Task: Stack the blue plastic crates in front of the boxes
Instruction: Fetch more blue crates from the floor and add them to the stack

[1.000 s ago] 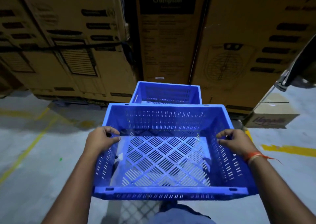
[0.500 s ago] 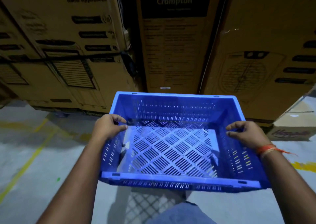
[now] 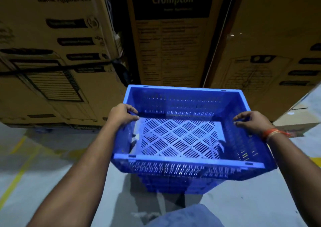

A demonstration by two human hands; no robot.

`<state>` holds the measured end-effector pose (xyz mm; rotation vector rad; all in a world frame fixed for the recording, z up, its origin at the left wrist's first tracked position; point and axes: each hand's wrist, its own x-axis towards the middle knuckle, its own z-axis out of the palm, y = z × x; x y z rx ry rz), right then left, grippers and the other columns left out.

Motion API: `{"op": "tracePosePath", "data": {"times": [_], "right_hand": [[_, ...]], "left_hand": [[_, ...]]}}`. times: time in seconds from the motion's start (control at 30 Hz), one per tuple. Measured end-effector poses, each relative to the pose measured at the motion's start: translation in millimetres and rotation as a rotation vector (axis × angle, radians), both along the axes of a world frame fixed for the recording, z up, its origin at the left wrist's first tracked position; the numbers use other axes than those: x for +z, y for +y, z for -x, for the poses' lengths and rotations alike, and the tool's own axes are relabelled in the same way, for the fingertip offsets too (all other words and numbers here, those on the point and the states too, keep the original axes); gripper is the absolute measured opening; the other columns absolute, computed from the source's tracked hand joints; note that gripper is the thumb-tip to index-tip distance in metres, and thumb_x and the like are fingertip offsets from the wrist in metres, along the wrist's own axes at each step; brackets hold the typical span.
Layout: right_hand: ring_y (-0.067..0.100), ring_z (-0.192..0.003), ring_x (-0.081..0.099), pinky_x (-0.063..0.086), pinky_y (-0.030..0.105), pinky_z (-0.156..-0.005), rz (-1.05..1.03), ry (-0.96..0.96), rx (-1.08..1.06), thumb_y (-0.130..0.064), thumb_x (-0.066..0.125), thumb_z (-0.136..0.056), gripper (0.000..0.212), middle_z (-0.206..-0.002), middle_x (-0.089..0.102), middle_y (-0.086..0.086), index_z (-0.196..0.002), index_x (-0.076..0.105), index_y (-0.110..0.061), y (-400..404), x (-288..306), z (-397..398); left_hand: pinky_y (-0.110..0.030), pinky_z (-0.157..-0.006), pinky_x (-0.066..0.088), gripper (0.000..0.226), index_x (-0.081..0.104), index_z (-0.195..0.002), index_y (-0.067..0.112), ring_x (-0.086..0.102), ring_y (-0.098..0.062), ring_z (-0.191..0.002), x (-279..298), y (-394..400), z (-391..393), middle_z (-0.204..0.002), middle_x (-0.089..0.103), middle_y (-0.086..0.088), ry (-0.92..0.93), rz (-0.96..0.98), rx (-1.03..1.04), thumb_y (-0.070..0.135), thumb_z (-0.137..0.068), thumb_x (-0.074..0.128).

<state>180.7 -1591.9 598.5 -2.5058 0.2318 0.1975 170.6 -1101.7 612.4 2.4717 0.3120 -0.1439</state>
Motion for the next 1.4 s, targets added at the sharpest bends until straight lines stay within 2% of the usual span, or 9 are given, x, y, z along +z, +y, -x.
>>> {"op": "tracePosePath", "data": {"times": [0.13,0.3,0.4,0.5,0.6,0.7,0.97,1.13,1.4], "right_hand": [[0.018,-0.039,0.06,0.044,0.022,-0.042,0.07,0.017,0.057,-0.02,0.079,-0.078,0.009,-0.062,0.07,0.011,-0.085,0.074,-0.019,-2.7,-1.2,-27.1],[0.015,-0.041,0.061,0.047,0.026,-0.048,0.136,0.027,0.07,-0.019,0.08,-0.077,0.011,-0.064,0.07,0.009,-0.086,0.074,-0.02,-1.2,-2.2,-50.7],[0.016,-0.052,0.062,0.047,0.027,-0.058,0.166,0.055,0.079,-0.021,0.08,-0.077,0.012,-0.071,0.068,0.005,-0.089,0.076,-0.02,0.7,-12.7,-51.6],[0.019,-0.055,0.065,0.045,0.024,-0.054,0.149,0.046,0.05,-0.023,0.079,-0.077,0.01,-0.076,0.07,0.005,-0.086,0.074,-0.023,4.9,-17.9,-51.9],[0.018,-0.056,0.065,0.048,0.023,-0.054,0.116,0.046,0.04,-0.023,0.078,-0.077,0.01,-0.08,0.071,0.004,-0.086,0.074,-0.023,12.3,-15.8,-54.4],[0.016,-0.069,0.062,0.045,0.022,-0.068,0.108,0.044,0.061,-0.021,0.077,-0.075,0.014,-0.085,0.071,0.003,-0.089,0.075,-0.021,22.1,-21.5,-55.6],[0.017,-0.08,0.066,0.047,0.024,-0.071,0.052,0.023,-0.037,-0.016,0.078,-0.073,0.009,-0.084,0.071,-0.002,-0.075,0.072,-0.023,32.4,-34.4,-50.4],[0.018,-0.083,0.066,0.051,0.026,-0.076,0.089,0.016,-0.028,-0.02,0.073,-0.07,0.007,-0.087,0.072,-0.002,-0.072,0.07,-0.026,30.1,-36.8,-52.7],[0.016,-0.077,0.064,0.045,0.025,-0.067,0.086,0.036,-0.028,-0.013,0.074,-0.077,0.012,-0.089,0.072,0.0,-0.074,0.073,-0.024,29.7,-33.1,-63.4]], "left_hand": [[-0.024,-0.068,0.049,0.022,0.079,-0.089,0.023,0.067,-0.016,-0.077,-6.9,3.0,-33.6,-0.083,0.073,0.0,-0.008,0.016,-0.02,0.028,-0.07,0.089],[-0.025,-0.071,0.049,0.024,0.079,-0.09,0.024,0.068,-0.015,-0.083,-21.1,0.0,-54.4,-0.088,0.074,0.0,0.03,0.011,-0.005,0.03,-0.07,0.09],[-0.024,-0.068,0.045,0.022,0.078,-0.089,0.025,0.065,-0.012,-0.074,-34.0,-5.2,-58.0,-0.088,0.074,0.002,0.05,0.001,0.0,0.028,-0.07,0.089],[-0.023,-0.067,0.045,0.02,0.079,-0.092,0.024,0.056,-0.005,-0.057,-44.2,-6.5,-59.4,-0.081,0.071,0.003,0.05,-0.037,0.004,0.024,-0.074,0.087],[-0.025,-0.069,0.048,0.019,0.079,-0.094,0.022,0.059,-0.013,-0.062,-48.0,-1.0,-62.6,-0.086,0.075,-0.001,0.059,-0.099,0.009,0.02,-0.077,0.085],[-0.027,-0.066,0.049,0.016,0.078,-0.093,0.024,0.059,-0.014,-0.055,-51.1,10.7,-61.7,-0.07,0.069,0.001,0.062,-0.126,0.043,0.019,-0.078,0.084],[-0.026,-0.065,0.046,0.02,0.074,-0.092,0.032,0.067,-0.016,-0.082,-55.9,19.8,-46.0,-0.091,0.072,0.003,0.064,-0.181,0.032,0.032,-0.075,0.086],[-0.026,-0.068,0.048,0.023,0.074,-0.092,0.032,0.067,-0.016,-0.079,-57.0,18.6,-41.1,-0.088,0.072,0.002,0.056,-0.164,0.028,0.033,-0.073,0.087],[-0.026,-0.07,0.048,0.021,0.074,-0.091,0.027,0.066,-0.018,-0.08,-49.9,8.2,-38.1,-0.088,0.072,0.0,0.039,-0.154,0.061,0.029,-0.074,0.086]]}}
